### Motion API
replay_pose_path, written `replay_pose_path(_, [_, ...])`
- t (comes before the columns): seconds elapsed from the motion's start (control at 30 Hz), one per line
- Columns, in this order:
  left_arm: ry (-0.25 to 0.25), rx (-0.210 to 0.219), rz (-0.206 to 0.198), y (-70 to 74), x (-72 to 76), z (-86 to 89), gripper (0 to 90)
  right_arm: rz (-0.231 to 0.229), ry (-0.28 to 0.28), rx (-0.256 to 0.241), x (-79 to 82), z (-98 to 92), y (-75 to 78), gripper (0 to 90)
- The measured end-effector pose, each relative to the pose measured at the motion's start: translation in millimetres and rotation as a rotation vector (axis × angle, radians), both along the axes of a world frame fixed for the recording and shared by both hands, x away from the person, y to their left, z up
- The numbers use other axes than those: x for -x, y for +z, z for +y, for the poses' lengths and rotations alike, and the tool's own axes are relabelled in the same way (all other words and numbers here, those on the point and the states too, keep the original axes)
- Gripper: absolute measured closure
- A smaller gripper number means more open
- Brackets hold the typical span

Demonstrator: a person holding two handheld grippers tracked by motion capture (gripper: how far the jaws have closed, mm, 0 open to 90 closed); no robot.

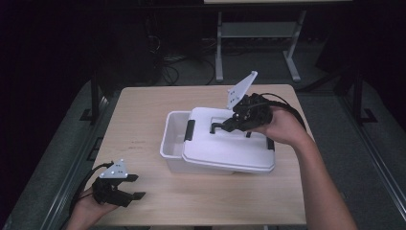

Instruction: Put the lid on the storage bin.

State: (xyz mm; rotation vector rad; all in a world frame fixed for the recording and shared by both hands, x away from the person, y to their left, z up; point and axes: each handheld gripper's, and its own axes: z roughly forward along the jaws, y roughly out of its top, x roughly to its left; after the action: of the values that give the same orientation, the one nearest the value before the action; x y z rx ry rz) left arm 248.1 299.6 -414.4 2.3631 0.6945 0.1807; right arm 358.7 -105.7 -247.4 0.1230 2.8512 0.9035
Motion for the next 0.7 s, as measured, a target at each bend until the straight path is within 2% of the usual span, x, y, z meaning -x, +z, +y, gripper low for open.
replay_pose_path(0.7, [-0.001, 0.001, -0.001, -0.9, 0.5, 2.6, 31.5, 0.013, 0.052, 0.014, -24.0, 46.4, -6.0, 84.4])
